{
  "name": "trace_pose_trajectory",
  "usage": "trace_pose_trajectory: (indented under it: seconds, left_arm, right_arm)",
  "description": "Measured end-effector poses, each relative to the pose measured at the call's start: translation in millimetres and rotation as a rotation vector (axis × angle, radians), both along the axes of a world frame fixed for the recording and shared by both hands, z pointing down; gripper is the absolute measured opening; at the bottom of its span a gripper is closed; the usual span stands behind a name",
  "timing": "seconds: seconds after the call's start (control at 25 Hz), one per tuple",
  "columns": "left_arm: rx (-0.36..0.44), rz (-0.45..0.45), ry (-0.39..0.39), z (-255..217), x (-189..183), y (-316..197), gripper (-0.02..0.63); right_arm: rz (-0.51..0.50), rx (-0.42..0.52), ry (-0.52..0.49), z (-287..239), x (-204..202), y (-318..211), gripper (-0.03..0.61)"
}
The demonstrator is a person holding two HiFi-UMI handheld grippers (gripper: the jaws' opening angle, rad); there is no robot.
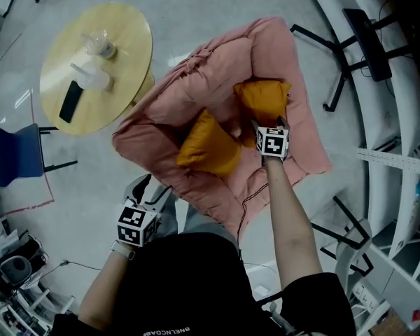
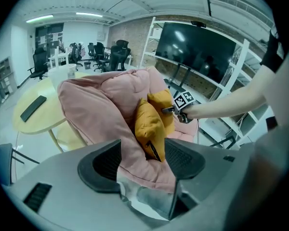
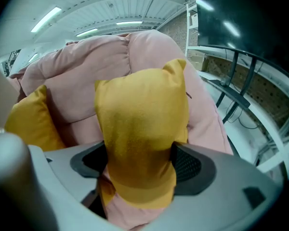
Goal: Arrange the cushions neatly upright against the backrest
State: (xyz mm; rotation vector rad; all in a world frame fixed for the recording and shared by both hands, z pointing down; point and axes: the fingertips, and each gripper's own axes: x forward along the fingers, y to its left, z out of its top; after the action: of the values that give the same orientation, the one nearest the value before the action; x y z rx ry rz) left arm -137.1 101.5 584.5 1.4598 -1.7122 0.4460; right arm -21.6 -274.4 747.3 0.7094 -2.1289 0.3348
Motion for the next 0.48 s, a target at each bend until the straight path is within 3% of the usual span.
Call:
trace_pose_trajectory:
  seconds: [0.36,0.48]
  left_arm:
    - [-0.003,-0.012,0.023,1,4,2,0.282]
    - [-0.007,-0.01,0.02,3,5,5,0.282]
  right_arm:
    - [-0.166,0.102,-0.09,-24,-2,21,0.382]
    - [-0.191,0.095,-0.119,-23,-11,24,0.382]
